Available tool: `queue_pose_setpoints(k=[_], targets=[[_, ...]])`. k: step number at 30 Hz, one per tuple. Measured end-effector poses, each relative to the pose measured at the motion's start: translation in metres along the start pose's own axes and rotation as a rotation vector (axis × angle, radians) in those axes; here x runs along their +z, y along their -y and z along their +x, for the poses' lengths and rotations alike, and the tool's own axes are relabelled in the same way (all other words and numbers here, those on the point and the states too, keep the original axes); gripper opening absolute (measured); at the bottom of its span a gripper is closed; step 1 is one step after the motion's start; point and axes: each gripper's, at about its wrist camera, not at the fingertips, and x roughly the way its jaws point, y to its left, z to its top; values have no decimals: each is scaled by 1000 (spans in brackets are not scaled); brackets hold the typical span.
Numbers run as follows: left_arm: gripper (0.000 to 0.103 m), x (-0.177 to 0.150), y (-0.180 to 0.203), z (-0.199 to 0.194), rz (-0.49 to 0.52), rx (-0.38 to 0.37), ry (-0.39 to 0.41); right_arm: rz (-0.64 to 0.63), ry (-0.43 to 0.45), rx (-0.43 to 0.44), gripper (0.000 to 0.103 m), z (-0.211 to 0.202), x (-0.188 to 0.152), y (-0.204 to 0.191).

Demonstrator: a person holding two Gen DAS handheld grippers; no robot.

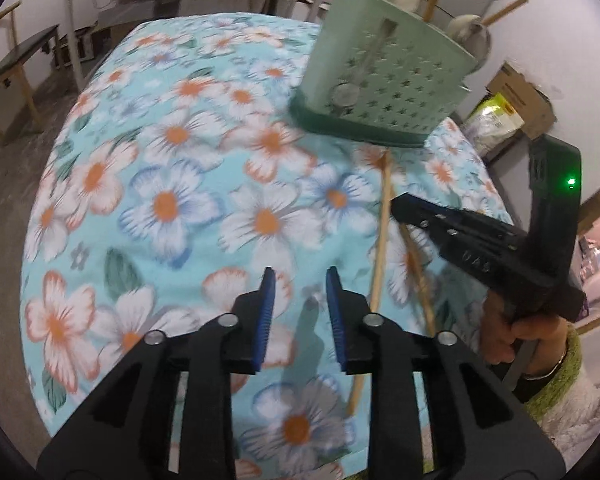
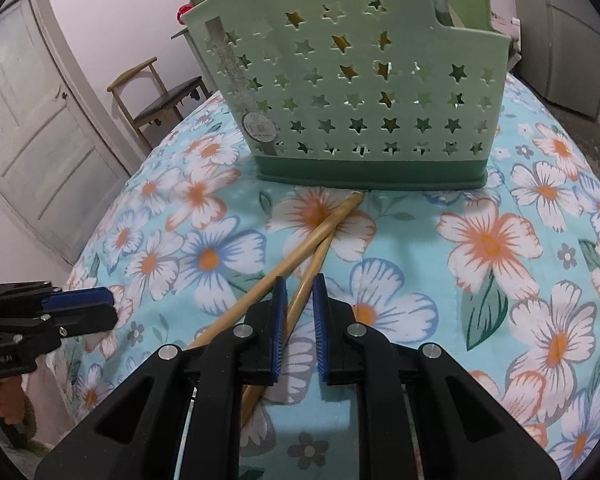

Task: Organize utensils

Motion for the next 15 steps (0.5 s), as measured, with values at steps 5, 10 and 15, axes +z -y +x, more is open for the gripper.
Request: queue_pose_setpoints(k=[5, 10, 15], targets=[[29, 5, 24, 16, 97, 6, -31, 27, 0, 17, 13, 0, -1, 4], [29, 4, 45, 36, 218, 80, -69, 34, 0, 11, 13, -2, -2, 4], [27, 5, 55, 43, 286, 128, -69, 52, 3, 19, 13, -4, -4, 7]])
